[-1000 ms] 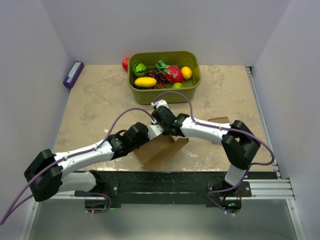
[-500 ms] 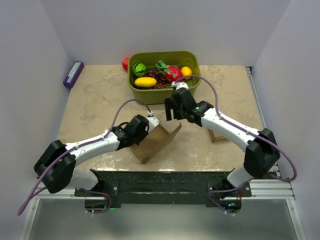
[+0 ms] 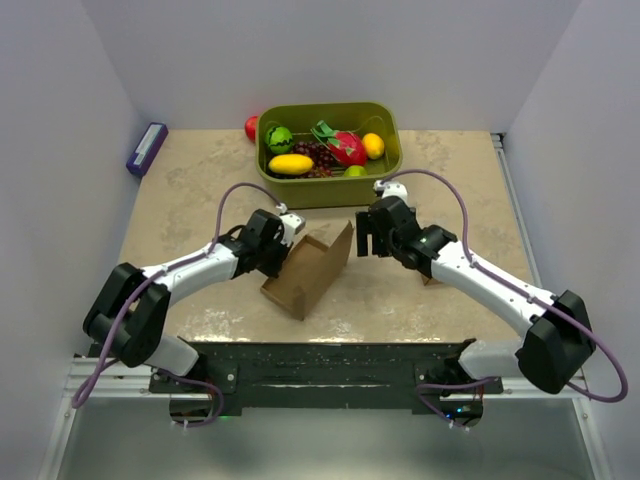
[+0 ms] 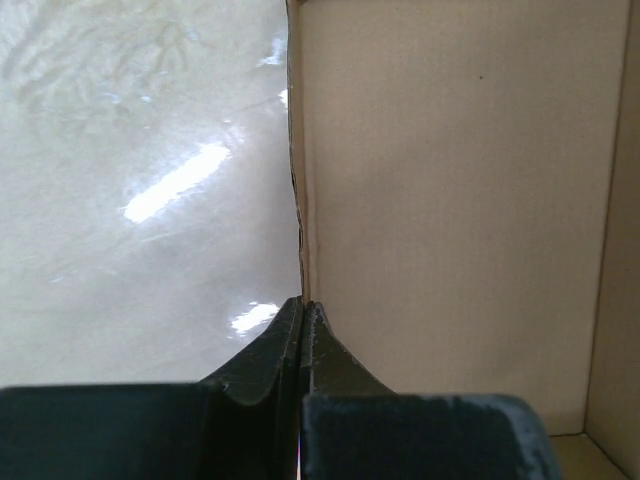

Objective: Fold the paper box

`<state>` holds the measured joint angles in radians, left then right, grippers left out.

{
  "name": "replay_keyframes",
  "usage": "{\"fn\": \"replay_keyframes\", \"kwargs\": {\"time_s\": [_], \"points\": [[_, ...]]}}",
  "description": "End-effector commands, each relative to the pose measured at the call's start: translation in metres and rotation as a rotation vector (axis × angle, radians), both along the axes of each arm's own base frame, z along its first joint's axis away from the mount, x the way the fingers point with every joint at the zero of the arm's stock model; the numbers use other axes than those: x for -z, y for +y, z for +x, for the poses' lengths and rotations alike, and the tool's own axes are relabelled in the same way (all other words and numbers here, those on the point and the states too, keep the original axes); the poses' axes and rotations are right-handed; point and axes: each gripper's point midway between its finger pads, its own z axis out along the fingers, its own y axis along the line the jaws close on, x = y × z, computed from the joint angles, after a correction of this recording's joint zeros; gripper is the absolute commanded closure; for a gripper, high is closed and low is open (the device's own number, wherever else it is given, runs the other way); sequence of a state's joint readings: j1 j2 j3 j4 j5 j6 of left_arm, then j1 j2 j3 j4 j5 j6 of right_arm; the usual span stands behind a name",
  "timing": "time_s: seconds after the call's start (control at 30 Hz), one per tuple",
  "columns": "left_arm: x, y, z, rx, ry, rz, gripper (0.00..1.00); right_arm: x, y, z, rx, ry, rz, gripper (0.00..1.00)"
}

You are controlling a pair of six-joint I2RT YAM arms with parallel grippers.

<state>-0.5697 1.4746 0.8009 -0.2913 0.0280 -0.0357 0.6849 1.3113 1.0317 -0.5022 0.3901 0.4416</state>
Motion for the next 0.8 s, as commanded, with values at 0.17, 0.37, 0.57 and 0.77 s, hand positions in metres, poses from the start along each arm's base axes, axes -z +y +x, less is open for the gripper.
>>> {"fn": "replay_keyframes", "kwargs": {"time_s": [0.17,0.37,0.57,0.77], "points": [[-0.021,-0.047,-0.021,0.004,0.092,-0.321,0.80,0.059,0.042,-0.028,-0.103,0.138,0.224,0.14],[-0.033,-0.056,-0.041,-0.041,0.095,-0.489,0.60,0.076,0.060,-0.023,-0.122,0.161,0.276,0.13],[-0.053,-0.059,-0.055,-0.049,0.043,-0.608,0.53,0.072,0.077,0.001,-0.131,0.111,0.299,0.12],[-0.059,-0.062,-0.074,-0.032,0.020,-0.662,0.51,0.067,0.107,0.028,-0.203,0.096,0.299,0.12]]}}
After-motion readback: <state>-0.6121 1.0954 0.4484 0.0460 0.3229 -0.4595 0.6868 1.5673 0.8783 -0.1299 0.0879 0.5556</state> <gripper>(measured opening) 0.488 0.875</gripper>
